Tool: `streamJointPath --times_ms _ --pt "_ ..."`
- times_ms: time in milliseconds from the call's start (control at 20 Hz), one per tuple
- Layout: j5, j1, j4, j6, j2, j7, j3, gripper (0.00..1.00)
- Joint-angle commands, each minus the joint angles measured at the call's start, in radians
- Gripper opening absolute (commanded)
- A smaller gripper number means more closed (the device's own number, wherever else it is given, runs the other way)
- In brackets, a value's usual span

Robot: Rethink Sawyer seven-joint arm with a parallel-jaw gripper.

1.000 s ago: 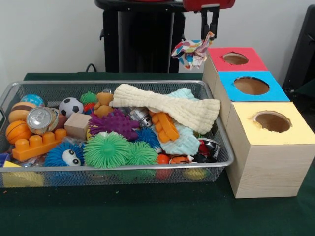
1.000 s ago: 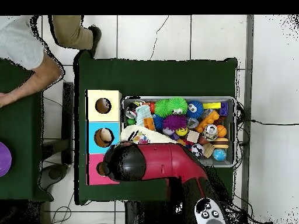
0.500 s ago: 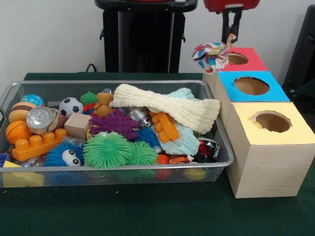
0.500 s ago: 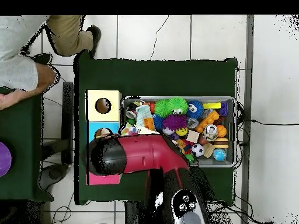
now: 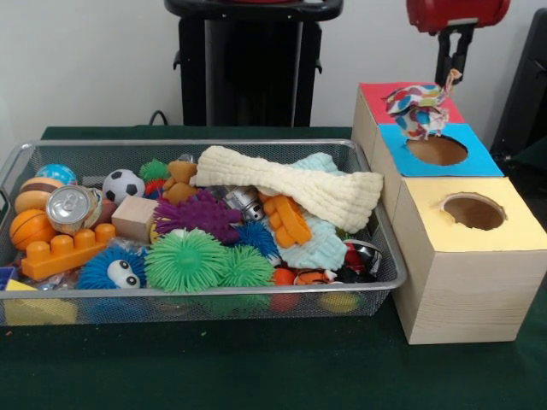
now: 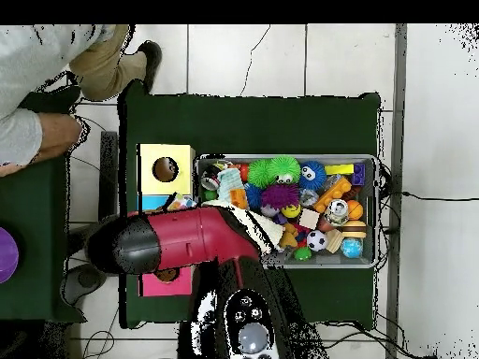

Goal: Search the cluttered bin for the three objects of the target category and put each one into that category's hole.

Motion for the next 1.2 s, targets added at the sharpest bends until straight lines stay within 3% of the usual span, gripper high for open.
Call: streamJointPath --times_ms 50,400,700,900,1200 --pt "0.064 0.050 -0.111 0.070 0.084 0.318 -0.081 0.00" --pt "0.102 0.071 -0.168 0.091 0.122 0.298 -0.100 0.00" --pt "0.129 0.082 -0.165 0.037 0.157 0.284 -0.111 0.00" --pt "0.140 0.084 -0.226 0.019 0.214 0.274 -0.117 0.00" --pt "0.173 0.130 -0.224 -0.048 0.252 0.319 -0.140 0.00"
